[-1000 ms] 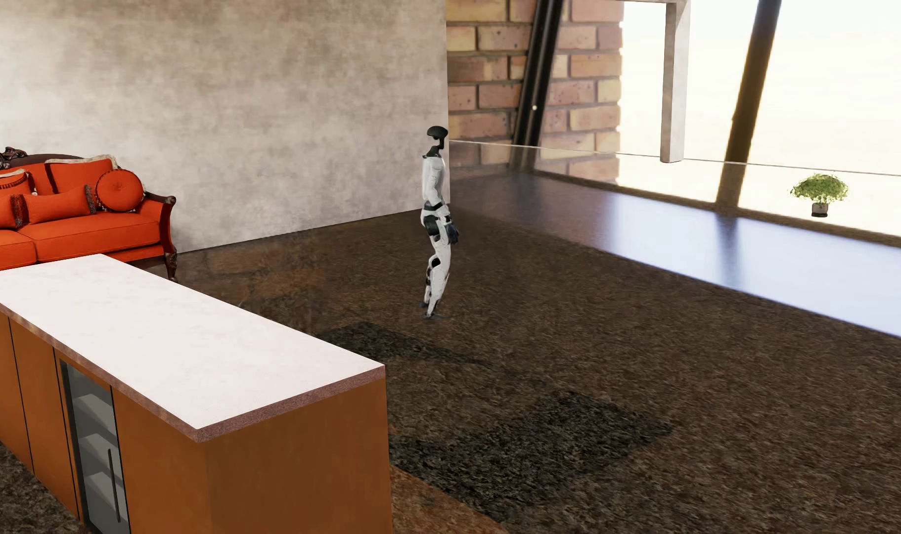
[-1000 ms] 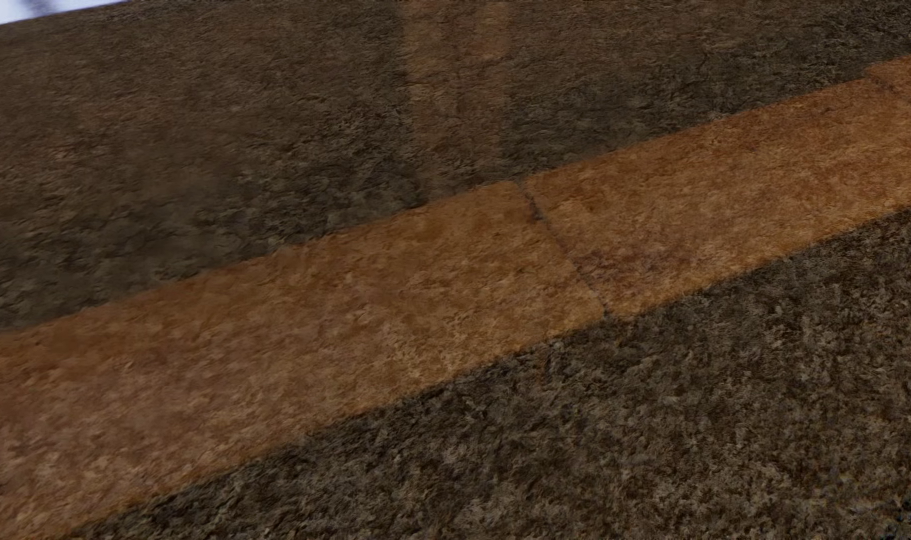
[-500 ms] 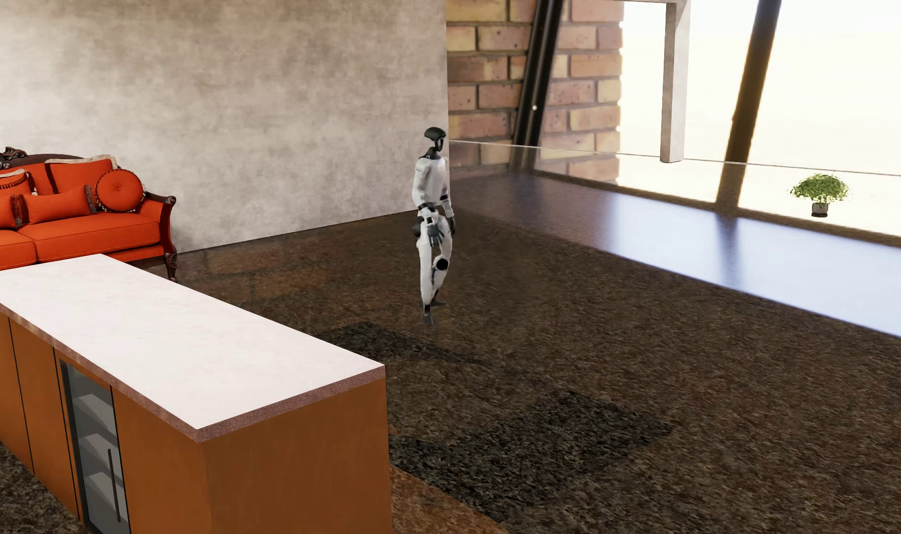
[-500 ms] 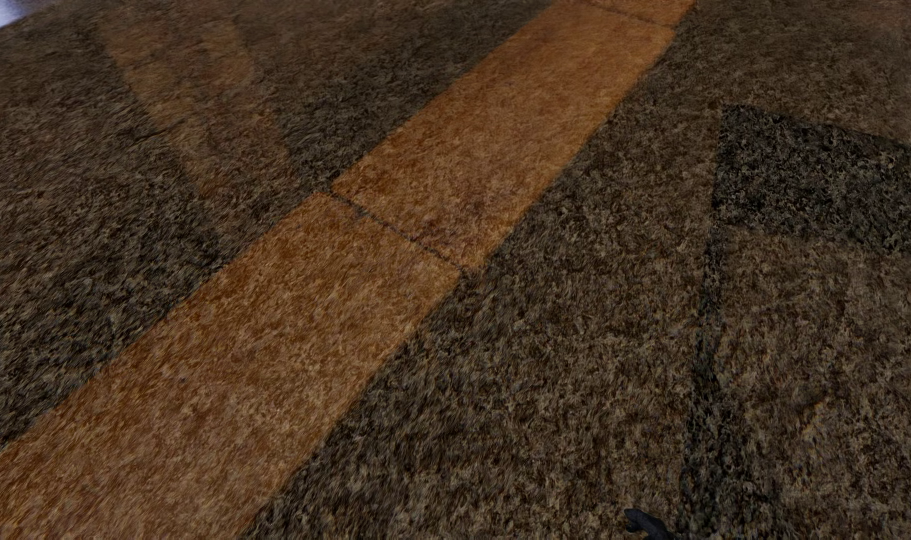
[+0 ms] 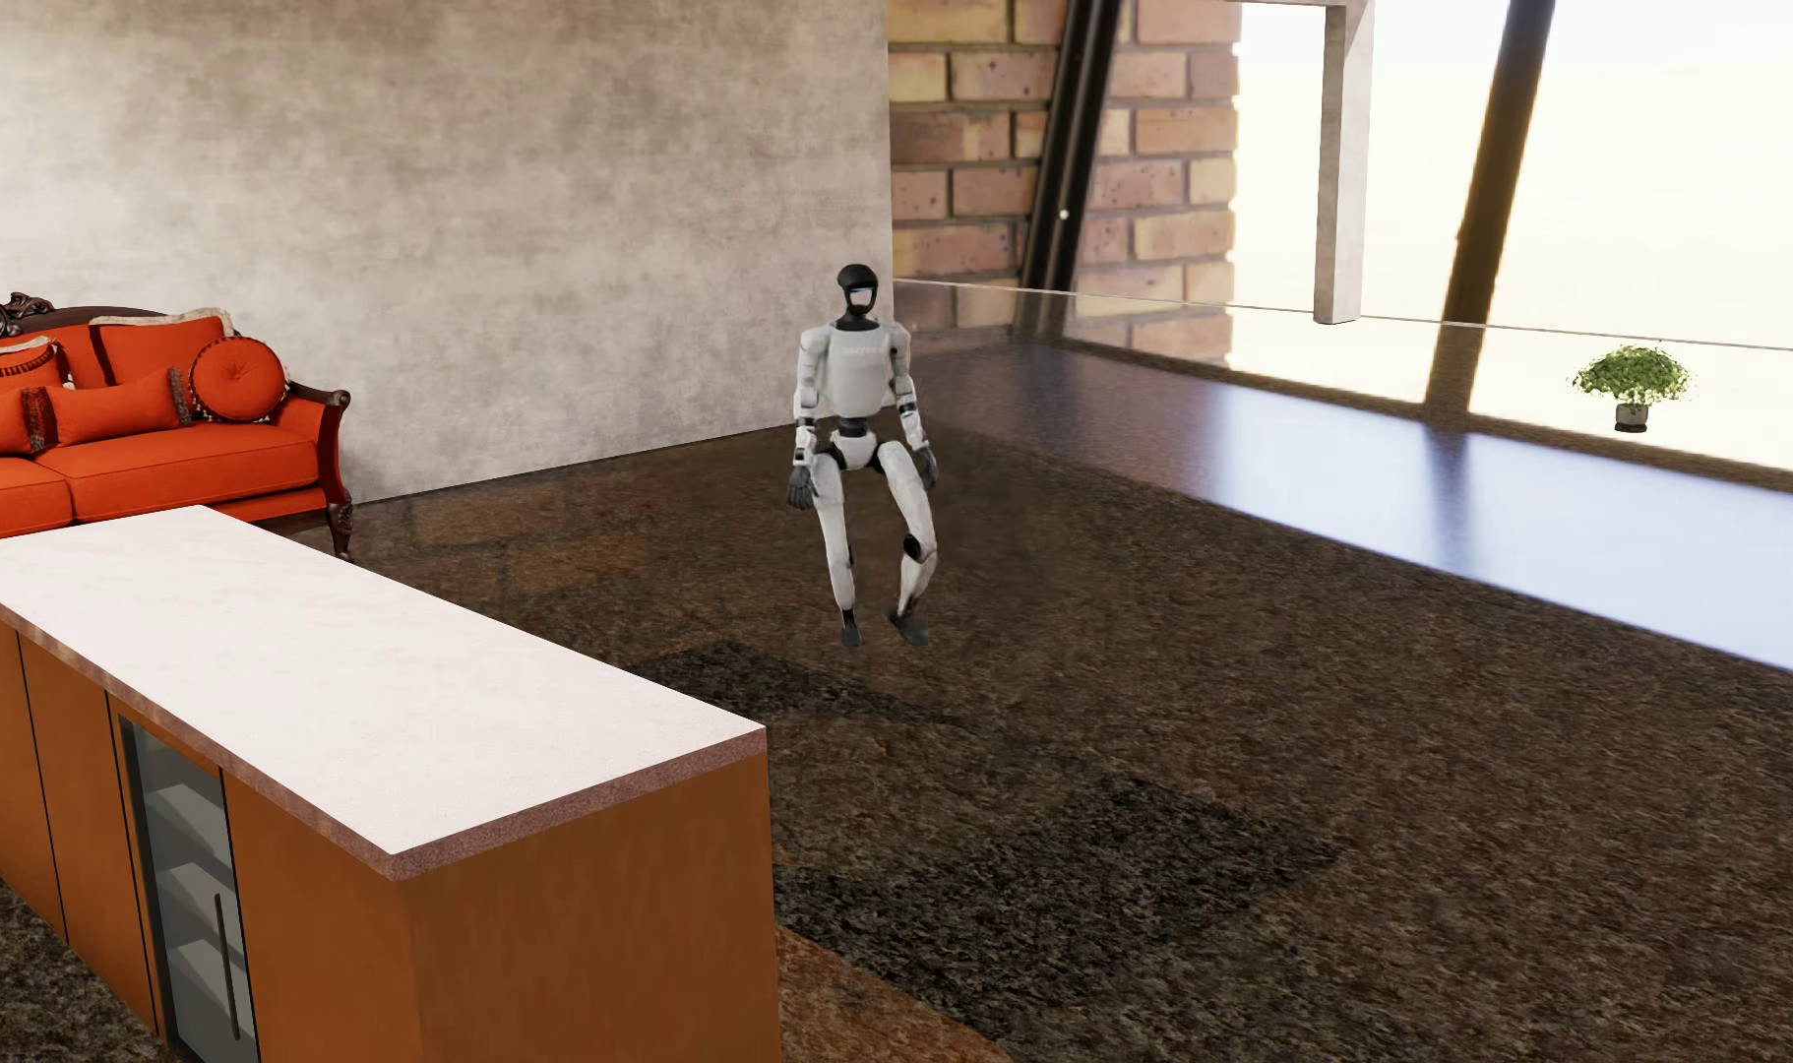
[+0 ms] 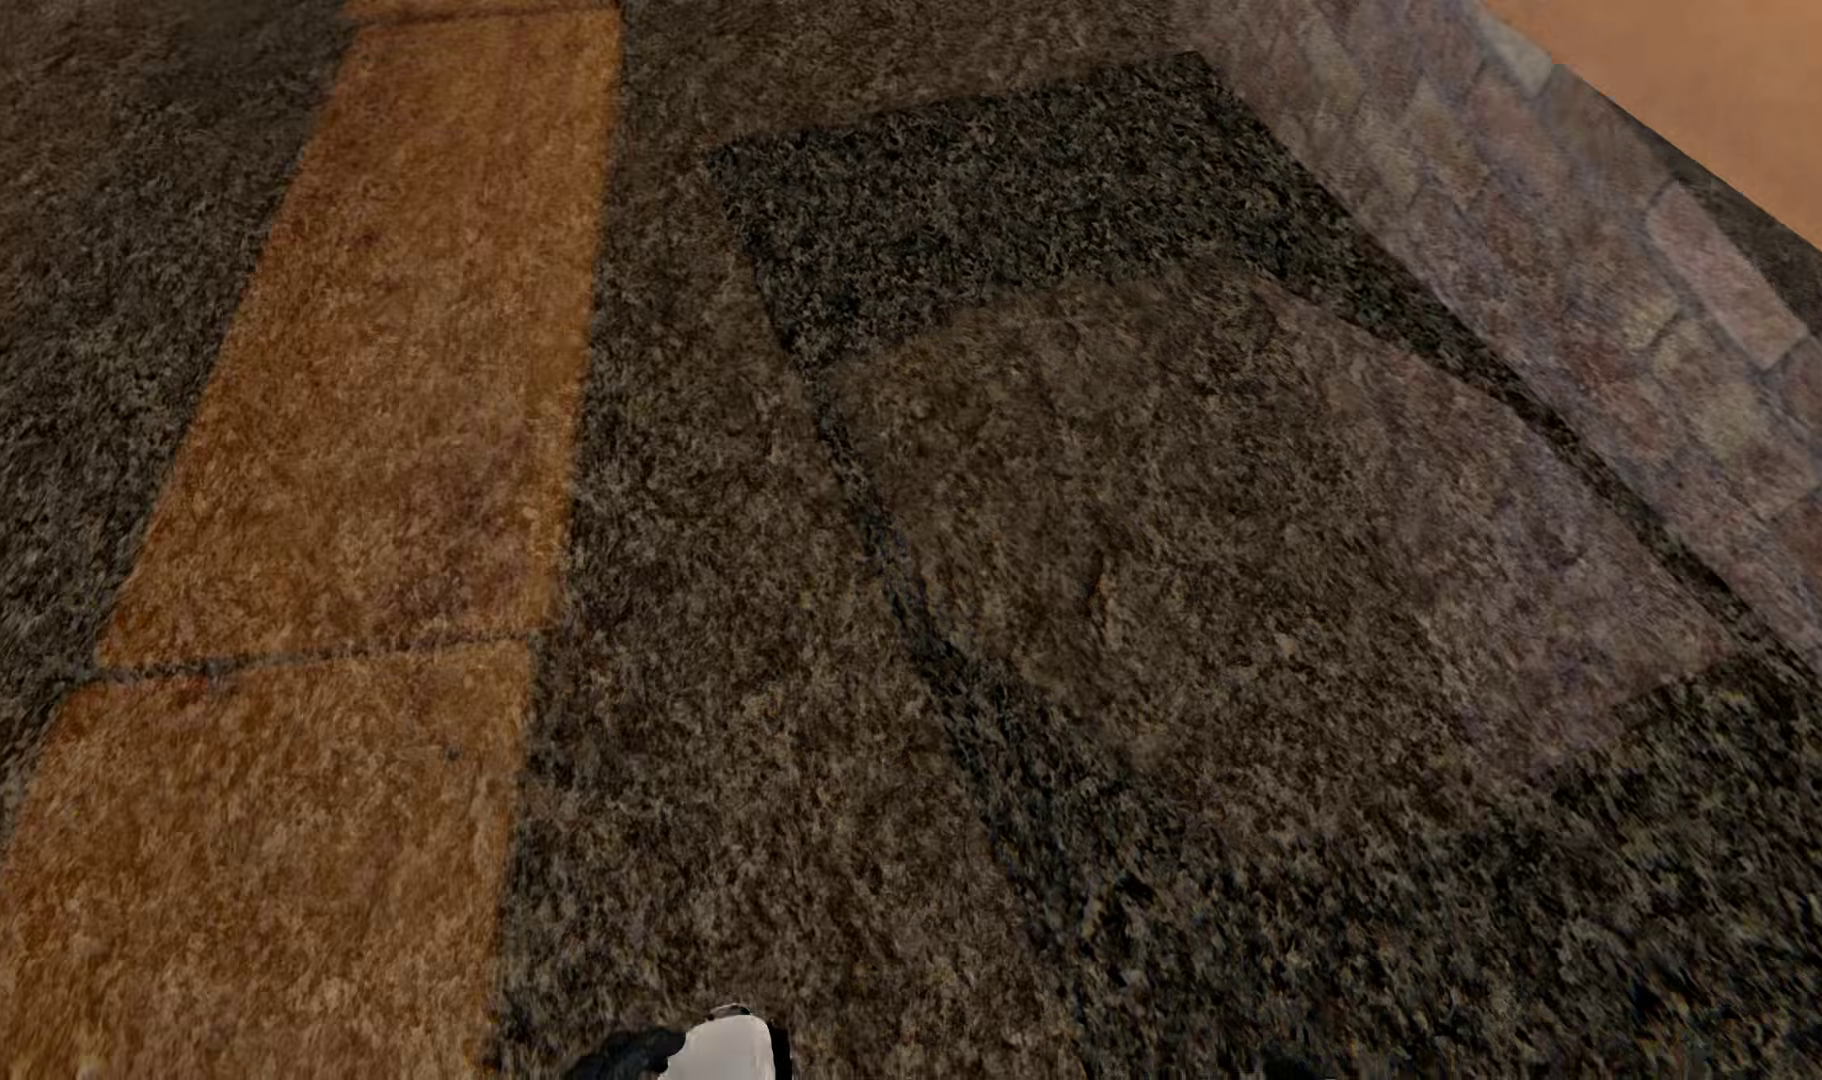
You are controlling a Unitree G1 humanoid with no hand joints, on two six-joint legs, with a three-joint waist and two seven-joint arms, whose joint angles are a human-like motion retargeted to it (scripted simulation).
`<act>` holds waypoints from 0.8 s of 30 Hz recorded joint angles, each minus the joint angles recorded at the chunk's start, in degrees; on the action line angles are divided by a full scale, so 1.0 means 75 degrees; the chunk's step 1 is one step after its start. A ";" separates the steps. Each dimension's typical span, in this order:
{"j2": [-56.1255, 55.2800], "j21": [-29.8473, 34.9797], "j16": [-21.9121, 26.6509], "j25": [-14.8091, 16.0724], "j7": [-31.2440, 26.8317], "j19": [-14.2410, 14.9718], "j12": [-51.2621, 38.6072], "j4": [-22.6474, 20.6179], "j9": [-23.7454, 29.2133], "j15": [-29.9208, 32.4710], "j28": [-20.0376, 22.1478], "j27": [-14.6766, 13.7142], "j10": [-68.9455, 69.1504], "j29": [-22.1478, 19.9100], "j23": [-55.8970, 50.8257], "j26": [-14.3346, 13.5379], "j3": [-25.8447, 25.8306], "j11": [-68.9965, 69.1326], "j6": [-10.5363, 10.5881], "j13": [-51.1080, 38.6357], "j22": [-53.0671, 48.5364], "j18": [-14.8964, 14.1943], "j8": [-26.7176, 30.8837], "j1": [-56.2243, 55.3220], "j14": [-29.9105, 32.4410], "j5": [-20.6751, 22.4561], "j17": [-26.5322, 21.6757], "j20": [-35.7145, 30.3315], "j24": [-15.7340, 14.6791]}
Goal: Approach the counter
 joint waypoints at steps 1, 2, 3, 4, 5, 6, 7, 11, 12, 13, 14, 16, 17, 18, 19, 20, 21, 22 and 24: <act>0.0098 0.0116 0.0009 -0.0059 -0.0079 0.0032 0.0219 -0.0396 -0.0002 -0.0138 -0.0021 -0.0051 -0.0533 0.0034 -0.0094 -0.0195 0.0078 0.0008 -0.0007 0.0026 -0.0356 0.0017 0.0422 -0.0344 0.0041 0.0112 -0.0014 0.0123 0.0142; 0.0216 0.0238 0.0020 -0.0115 -0.0275 0.0064 0.0472 -0.0829 -0.0008 -0.0285 -0.0046 -0.0079 -0.1286 0.0051 -0.0189 -0.0352 0.0136 0.0009 -0.0022 0.0052 -0.0665 -0.0084 0.0829 -0.0603 0.0119 0.0216 -0.0015 0.0239 0.0274; 0.0345 0.0387 -0.0019 -0.0095 -0.0545 0.0099 0.0712 -0.1259 -0.0019 -0.0413 -0.0089 -0.0112 -0.2322 0.0049 -0.0189 -0.0447 0.0174 -0.0009 -0.0041 0.0003 -0.0906 -0.0296 0.1201 -0.0721 0.0263 0.0294 -0.0040 0.0335 0.0372; 0.0499 0.0533 -0.0003 -0.0047 -0.0935 0.0161 0.0927 -0.1659 -0.0038 -0.0555 -0.0167 -0.0188 -0.3542 0.0026 -0.0217 -0.0472 0.0192 -0.0023 -0.0064 0.0036 -0.1021 -0.0544 0.1529 -0.0686 0.0406 0.0358 -0.0033 0.0401 0.0460; 0.0695 0.0678 -0.0009 -0.0006 -0.1281 0.0277 0.1090 -0.1943 -0.0065 -0.0627 -0.0268 -0.0265 -0.4676 -0.0004 -0.0244 -0.0466 0.0189 -0.0062 -0.0084 0.0133 -0.0976 -0.0978 0.1811 -0.0513 0.0729 0.0378 -0.0027 0.0427 0.0481; 0.0857 0.0824 -0.0071 0.0033 -0.1430 0.0406 0.1160 -0.2076 -0.0083 -0.0615 -0.0358 -0.0292 -0.4849 0.0006 -0.0250 -0.0379 0.0178 0.0001 -0.0105 0.0253 -0.0715 0.0148 0.2102 -0.0375 0.1624 0.0322 -0.0050 0.0411 0.0464; 0.0810 0.0938 -0.0209 0.0077 -0.1167 0.0522 0.1088 -0.1982 -0.0071 -0.0513 -0.0420 -0.0270 -0.4514 0.0001 -0.0249 -0.0172 0.0148 0.0556 -0.0146 0.0357 -0.0187 0.0302 0.2383 -0.0303 0.1246 0.0217 -0.0101 0.0381 0.0408; -0.0794 0.1254 -0.0505 0.0052 -0.0094 0.2892 -0.0217 -0.1182 0.0051 0.2715 -0.2352 0.0012 -0.3438 0.0381 -0.0115 0.1324 0.0007 0.5036 -0.0325 0.0708 0.3307 0.0227 0.3265 0.0660 -0.0426 0.0332 -0.0104 -0.0775 0.0774; -0.1358 0.1602 -0.0361 -0.0158 0.0287 0.2912 -0.0482 -0.0967 0.0059 0.3058 -0.3185 -0.0109 -0.3416 0.0848 -0.0148 0.1090 -0.0027 0.6132 -0.0356 0.0647 0.3626 0.0216 0.3371 0.1102 -0.0743 0.0370 -0.0299 -0.1585 0.1362; -0.1928 0.1624 -0.0203 -0.0132 0.0644 0.2946 -0.0657 -0.0844 0.0069 0.2819 -0.3241 -0.0196 -0.3450 0.1088 -0.0346 0.0919 -0.0095 0.6884 -0.0394 0.0639 0.3498 0.0171 0.3402 0.1579 -0.1014 0.0122 -0.0404 -0.1901 0.1643; -0.2515 0.1342 -0.0066 0.0123 0.0956 0.2614 -0.0763 -0.0791 0.0070 0.2786 -0.2586 -0.0237 -0.3569 0.0962 -0.0691 0.0867 -0.0186 0.7254 -0.0429 0.0746 0.3160 0.0108 0.3114 0.2072 -0.1236 -0.0325 -0.0369 -0.1852 0.1670; -0.3494 0.0656 0.0086 0.0823 0.1462 0.1955 -0.0831 -0.0875 0.0034 0.2561 -0.0779 -0.0603 -0.3884 0.0189 -0.1406 0.0528 -0.0423 0.6879 -0.0466 0.1160 0.2492 0.0002 0.2485 0.2991 -0.1604 -0.0978 -0.0192 -0.1077 0.1022; -0.3823 0.0402 0.0161 0.1102 0.1625 0.1945 -0.0958 -0.0965 0.0011 0.2351 -0.0439 -0.0730 -0.4020 -0.0214 -0.1676 0.0392 -0.0538 0.6210 -0.0467 0.1387 0.2183 -0.0057 0.2310 0.3418 -0.1794 -0.1017 -0.0135 -0.0772 0.0678; -0.4038 0.0259 0.0298 0.1240 0.1728 0.1955 -0.1139 -0.1039 -0.0012 0.2169 -0.0444 -0.0839 -0.4138 -0.0452 -0.1884 0.0313 -0.0641 0.5248 -0.0451 0.1594 0.1814 -0.0129 0.2139 0.3820 -0.2010 -0.1007 -0.0106 -0.0544 0.0374; -0.4118 0.0127 0.0445 0.1272 0.1783 0.1798 -0.1382 -0.1102 -0.0037 0.2155 -0.0446 -0.0813 -0.4292 -0.0569 -0.2073 0.0267 -0.0735 0.4003 -0.0418 0.1840 0.1487 -0.0208 0.1870 0.4216 -0.2195 -0.1037 -0.0048 -0.0517 0.0304; -0.4040 -0.0077 0.0687 0.1334 0.1781 0.1598 -0.1686 -0.1165 -0.0070 0.2372 -0.0482 -0.0729 -0.4536 -0.0626 -0.2126 0.0217 -0.0827 0.2450 -0.0366 0.1980 0.1107 -0.0300 0.1616 0.4614 -0.2327 -0.1027 0.0087 -0.0520 0.0331; -0.3823 -0.0325 0.0873 0.1412 0.1692 0.1797 -0.2022 -0.1183 -0.0109 0.2731 -0.0463 -0.0589 -0.4780 -0.0655 -0.2084 0.0208 -0.0918 0.0708 -0.0305 0.2119 0.0797 -0.0420 0.1543 0.4976 -0.2411 -0.0931 0.0288 -0.0578 0.0423; -0.3498 -0.0591 0.1007 0.1467 0.1557 0.2286 -0.2341 -0.1174 -0.0150 0.3003 -0.0429 -0.0404 -0.4941 -0.0692 -0.1920 0.0202 -0.1011 -0.0824 -0.0243 0.2243 0.0551 -0.0612 0.1563 0.5300 -0.2466 -0.0891 0.0499 -0.0675 0.0529; -0.3097 -0.0867 0.1180 0.1392 0.1202 0.1147 -0.2764 -0.0955 -0.0191 0.4128 -0.0422 0.0105 -0.4822 -0.0621 -0.1169 0.0170 -0.1144 -0.1022 -0.0145 0.2402 0.0180 -0.0971 0.0989 0.5873 -0.2187 -0.0965 0.0923 -0.0805 0.0590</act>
